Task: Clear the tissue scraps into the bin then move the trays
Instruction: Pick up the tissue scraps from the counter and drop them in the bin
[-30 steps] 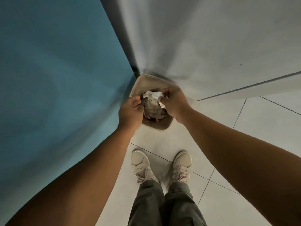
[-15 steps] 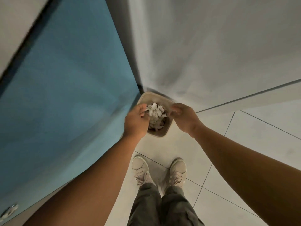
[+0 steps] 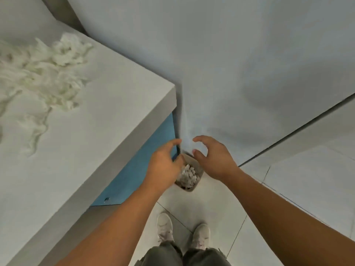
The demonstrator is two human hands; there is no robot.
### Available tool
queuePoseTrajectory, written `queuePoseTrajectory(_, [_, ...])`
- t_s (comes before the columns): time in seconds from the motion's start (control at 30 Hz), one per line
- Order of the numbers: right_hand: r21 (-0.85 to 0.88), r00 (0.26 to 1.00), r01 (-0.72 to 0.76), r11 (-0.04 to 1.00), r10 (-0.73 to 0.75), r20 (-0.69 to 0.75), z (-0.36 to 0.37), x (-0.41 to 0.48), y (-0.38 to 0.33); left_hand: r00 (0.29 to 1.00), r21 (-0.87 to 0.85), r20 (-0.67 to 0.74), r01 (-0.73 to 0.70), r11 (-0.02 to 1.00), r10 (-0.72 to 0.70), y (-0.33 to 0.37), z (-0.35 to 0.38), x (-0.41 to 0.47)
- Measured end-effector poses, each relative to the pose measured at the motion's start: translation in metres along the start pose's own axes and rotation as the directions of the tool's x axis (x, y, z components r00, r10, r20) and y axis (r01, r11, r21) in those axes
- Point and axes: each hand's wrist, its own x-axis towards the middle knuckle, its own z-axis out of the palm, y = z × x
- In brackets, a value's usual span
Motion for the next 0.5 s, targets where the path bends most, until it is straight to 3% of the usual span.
queuePoseTrajectory(0.27, [-0.021,0.951,0.306,0.952,-0.306,-0.03,-0.023,-0.016,-0.105,0.967,0.035,-0.232,-0.101,0.994,0.106,0.039,-0.106,-0.051])
queuePoseTrajectory(0.5, [-0.065,0.887,0.453,0.889,-0.443,0.131,0.025,-0.012,-0.186,0.923,0.088,-0.376,-0.045,0.995,0.075,0.011,-0.192,-0.073])
